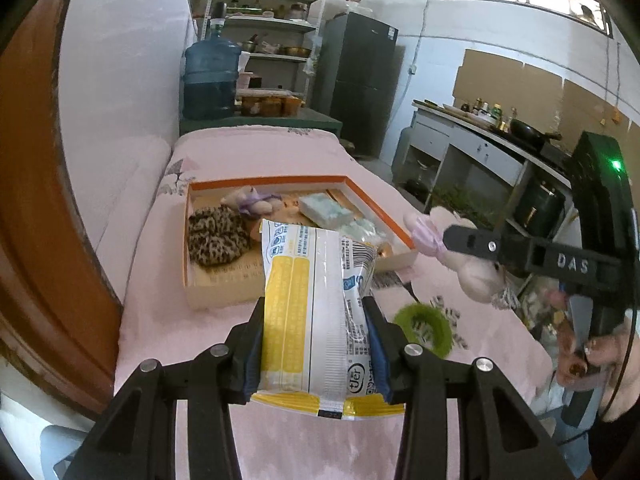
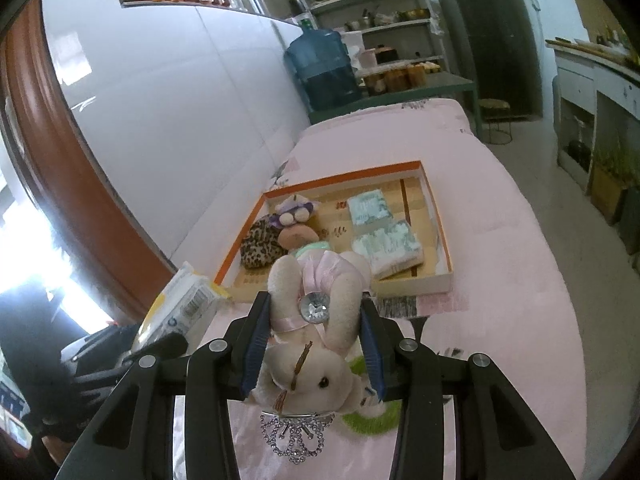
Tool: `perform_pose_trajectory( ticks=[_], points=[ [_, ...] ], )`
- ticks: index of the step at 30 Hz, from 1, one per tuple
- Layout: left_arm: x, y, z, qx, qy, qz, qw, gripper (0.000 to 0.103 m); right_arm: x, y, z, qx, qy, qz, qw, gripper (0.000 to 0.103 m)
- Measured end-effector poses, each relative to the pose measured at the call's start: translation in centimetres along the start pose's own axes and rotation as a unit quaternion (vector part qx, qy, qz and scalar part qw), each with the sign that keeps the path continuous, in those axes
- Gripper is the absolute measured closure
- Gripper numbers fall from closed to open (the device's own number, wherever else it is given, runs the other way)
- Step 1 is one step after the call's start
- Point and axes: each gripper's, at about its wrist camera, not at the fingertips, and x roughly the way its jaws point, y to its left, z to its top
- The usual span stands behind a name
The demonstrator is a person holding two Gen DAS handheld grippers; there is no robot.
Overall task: Organize soft objects
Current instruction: 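Carry the packet and bunny over the tray with both tools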
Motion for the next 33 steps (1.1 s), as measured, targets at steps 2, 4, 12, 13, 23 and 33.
perform_pose_trajectory(
  ticks=[2, 4, 12, 13, 23, 33],
  points=[
    [0.4, 0.0, 0.7, -0.002, -0.002, 0.005, 1.0000, 0.059, 0.4, -0.1, 0.5, 0.000, -0.001, -0.001, 1.000, 0.060],
    [1.0, 0.0, 1.6, -0.009, -0.005, 0.006, 0.9999, 0.059, 0.7, -0.3, 0.9, -0.001, -0.001, -0.001, 1.000, 0.060],
    [4.1, 0.1, 4.7, -0.029, -0.009, 0.006, 0.9995, 0.059, 2.4, -1.2, 2.7, -0.002, -0.005, -0.010, 1.000, 0.060],
    [4.4, 0.2, 5.0, -0.031, -0.009, 0.007, 0.9995, 0.059, 2.6, -1.3, 2.9, -0.001, -0.004, -0.011, 1.000, 0.060],
    [8.8, 0.7, 7.8, -0.039, 0.004, 0.022, 0.9990, 0.059, 6.1, -2.7, 4.8, 0.004, 0.008, -0.021, 1.000, 0.060],
    [12.7, 0.8, 10.4, -0.031, 0.013, 0.025, 0.9991, 0.059, 9.4, -4.2, 6.6, 0.000, 0.019, -0.036, 0.999, 0.060]
  ],
)
